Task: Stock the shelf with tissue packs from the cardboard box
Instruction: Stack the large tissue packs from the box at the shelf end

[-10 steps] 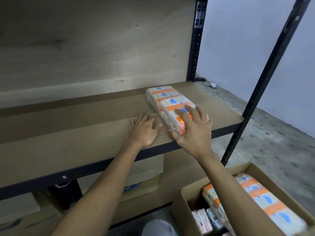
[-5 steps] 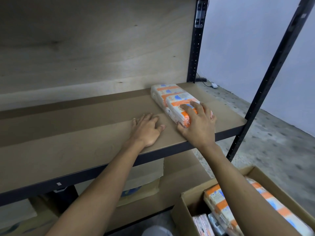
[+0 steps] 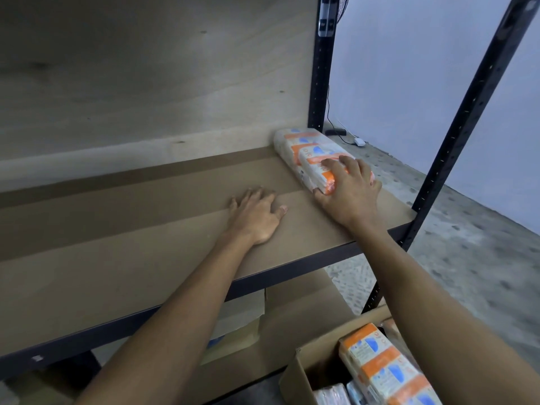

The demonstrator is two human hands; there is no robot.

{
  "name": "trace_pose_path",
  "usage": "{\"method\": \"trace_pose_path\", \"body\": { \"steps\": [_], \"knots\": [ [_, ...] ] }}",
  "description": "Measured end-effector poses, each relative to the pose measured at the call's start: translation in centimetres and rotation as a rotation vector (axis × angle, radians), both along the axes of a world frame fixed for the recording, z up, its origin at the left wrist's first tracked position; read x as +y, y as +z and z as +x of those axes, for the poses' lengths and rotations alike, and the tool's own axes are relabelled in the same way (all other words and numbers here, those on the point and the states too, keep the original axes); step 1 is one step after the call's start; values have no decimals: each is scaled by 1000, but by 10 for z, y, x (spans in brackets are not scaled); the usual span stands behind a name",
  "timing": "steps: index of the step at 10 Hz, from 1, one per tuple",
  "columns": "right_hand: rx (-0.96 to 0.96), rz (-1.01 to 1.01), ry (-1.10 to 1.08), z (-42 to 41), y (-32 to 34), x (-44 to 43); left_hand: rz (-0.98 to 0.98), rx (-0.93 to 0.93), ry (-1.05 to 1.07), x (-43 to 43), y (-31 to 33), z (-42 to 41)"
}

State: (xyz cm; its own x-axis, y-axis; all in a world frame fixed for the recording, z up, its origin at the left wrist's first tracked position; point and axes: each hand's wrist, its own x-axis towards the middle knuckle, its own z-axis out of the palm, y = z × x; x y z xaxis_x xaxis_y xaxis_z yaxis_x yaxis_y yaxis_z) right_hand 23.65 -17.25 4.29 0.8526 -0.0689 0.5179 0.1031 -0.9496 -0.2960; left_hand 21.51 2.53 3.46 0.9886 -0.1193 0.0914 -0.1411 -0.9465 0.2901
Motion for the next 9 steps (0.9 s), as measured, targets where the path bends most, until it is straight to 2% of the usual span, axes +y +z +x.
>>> {"method": "trace_pose_path", "body": {
  "steps": [5, 9],
  "knots": [
    [8, 54, 36, 52, 3, -32, 18, -33, 13, -1, -6, 3],
    [3, 90, 48, 60, 1, -29, 22, -51, 14, -2, -5, 2]
  ]
}}
